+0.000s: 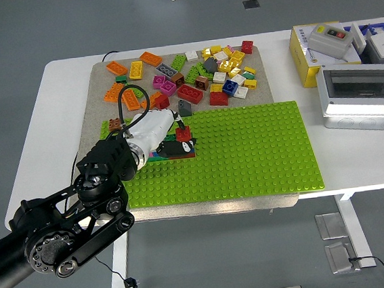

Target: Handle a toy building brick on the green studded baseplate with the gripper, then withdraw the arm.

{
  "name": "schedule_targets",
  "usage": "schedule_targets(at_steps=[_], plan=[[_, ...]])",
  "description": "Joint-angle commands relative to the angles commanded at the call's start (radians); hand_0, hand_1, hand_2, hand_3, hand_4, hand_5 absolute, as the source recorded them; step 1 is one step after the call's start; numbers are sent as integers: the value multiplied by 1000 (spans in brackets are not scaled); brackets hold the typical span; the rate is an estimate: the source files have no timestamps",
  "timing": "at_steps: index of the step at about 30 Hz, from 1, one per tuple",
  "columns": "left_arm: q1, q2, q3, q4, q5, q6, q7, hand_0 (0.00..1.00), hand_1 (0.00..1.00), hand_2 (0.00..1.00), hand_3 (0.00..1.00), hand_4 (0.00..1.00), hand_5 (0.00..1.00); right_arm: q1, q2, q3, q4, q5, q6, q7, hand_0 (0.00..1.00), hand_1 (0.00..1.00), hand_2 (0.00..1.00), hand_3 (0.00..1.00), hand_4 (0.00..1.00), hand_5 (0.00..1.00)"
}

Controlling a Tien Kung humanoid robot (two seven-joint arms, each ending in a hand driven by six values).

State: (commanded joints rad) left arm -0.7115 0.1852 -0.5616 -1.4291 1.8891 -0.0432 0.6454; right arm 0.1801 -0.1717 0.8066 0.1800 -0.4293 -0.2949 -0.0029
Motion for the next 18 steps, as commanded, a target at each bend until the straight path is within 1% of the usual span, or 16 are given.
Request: schedule_targets(at_steps=[11, 18], plan=[[-2, -13, 0, 34, -2, 11, 0, 948, 915, 896, 664, 690, 588, 1, 2, -4, 0, 6, 3, 3, 690, 641, 621, 656, 401, 792], [-2, -18, 5, 44, -8, 12, 0, 946, 915, 896, 663, 689, 588, 2, 3, -4, 0, 8, 3, 3, 690, 641, 622, 656, 400, 791]])
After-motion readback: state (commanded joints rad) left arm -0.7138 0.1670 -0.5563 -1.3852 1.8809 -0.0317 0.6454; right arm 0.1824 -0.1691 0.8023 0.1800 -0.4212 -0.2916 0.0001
